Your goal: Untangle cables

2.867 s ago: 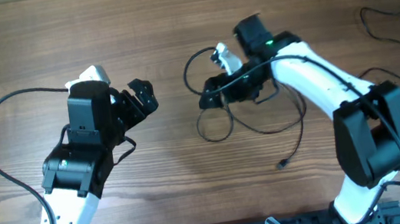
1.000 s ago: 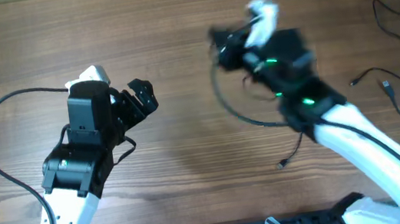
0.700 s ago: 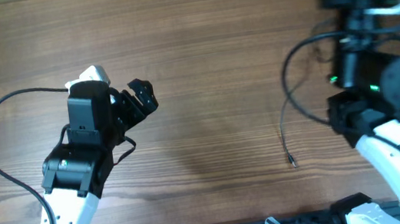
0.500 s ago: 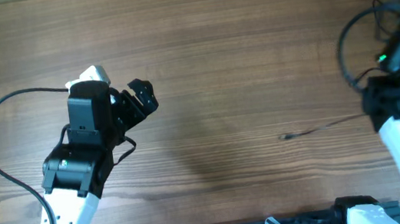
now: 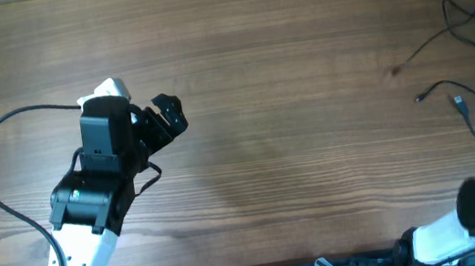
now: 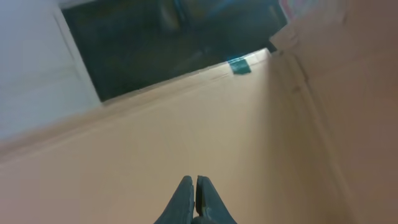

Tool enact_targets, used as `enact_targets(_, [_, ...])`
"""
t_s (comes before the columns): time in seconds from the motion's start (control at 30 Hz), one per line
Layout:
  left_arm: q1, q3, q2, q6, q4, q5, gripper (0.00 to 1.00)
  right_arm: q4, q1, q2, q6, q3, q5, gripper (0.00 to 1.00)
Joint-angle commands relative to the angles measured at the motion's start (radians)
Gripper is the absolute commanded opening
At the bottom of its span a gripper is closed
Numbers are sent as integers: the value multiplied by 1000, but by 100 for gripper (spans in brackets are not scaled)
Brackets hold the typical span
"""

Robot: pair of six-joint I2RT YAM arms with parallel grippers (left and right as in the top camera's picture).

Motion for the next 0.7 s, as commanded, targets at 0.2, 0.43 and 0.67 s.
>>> enact_targets(0.2, [4, 2, -6, -9, 3, -10, 100, -344, -5, 207, -335, 55, 159, 4])
enact_targets(0.43, [4, 2, -6, -9, 3, -10, 100, -619, -5, 340, -334, 55, 43, 4])
enact_targets(0.67, [4, 2, -6, -9, 3, -10, 100, -808, 1, 444, -332, 52, -150, 6])
